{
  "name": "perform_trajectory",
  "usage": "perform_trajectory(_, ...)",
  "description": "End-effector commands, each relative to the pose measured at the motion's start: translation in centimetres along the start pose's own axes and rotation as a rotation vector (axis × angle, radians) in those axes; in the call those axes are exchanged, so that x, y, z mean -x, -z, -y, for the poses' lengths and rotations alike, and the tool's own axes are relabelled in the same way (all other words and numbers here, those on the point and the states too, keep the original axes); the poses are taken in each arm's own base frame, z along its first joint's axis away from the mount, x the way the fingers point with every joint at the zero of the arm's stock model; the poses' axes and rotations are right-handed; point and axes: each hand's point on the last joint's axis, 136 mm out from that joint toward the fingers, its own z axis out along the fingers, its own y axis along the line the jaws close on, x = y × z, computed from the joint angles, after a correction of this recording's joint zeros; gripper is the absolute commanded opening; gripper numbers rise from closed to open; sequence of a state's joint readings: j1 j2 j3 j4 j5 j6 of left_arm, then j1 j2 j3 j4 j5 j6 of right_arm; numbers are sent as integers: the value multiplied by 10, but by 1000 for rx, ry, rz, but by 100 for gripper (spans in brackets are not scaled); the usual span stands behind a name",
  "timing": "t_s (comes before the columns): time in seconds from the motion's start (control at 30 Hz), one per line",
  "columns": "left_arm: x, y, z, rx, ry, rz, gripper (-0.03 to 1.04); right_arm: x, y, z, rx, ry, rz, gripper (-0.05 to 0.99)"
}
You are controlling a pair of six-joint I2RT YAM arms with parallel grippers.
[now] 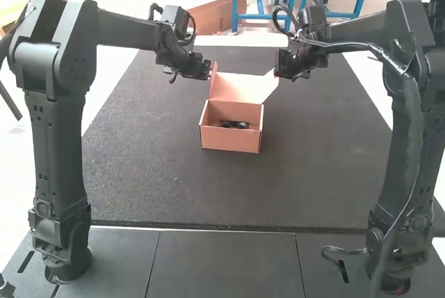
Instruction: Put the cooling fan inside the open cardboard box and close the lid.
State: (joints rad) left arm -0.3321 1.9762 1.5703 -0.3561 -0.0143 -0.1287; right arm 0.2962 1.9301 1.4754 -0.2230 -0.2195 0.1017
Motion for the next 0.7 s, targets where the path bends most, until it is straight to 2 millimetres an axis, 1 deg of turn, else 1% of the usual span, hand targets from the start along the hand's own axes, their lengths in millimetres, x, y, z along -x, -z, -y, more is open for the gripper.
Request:
perform_trajectory(0.0, 30, 17, 8, -22, 0, 69, 97, 14, 10, -32, 46, 53, 32, -1)
perform_trajectory(0.2, 31, 21, 8, -22, 1, 69, 97, 8, 9, -57, 79, 80, 20, -1)
perform_trajectory(0.3, 30, 22, 8, -22, 1, 65, 97, 5, 10, -65, 89, 92, 17, -1)
perform_trajectory(0.47, 32, 27, 8, -22, 1, 71, 97, 1, 14, -67, 82, 97, 4, -1)
perform_trajectory(0.67, 30, 30, 8, -22, 1, 62, 97, -6, 21, -68, 78, 107, -8, -1)
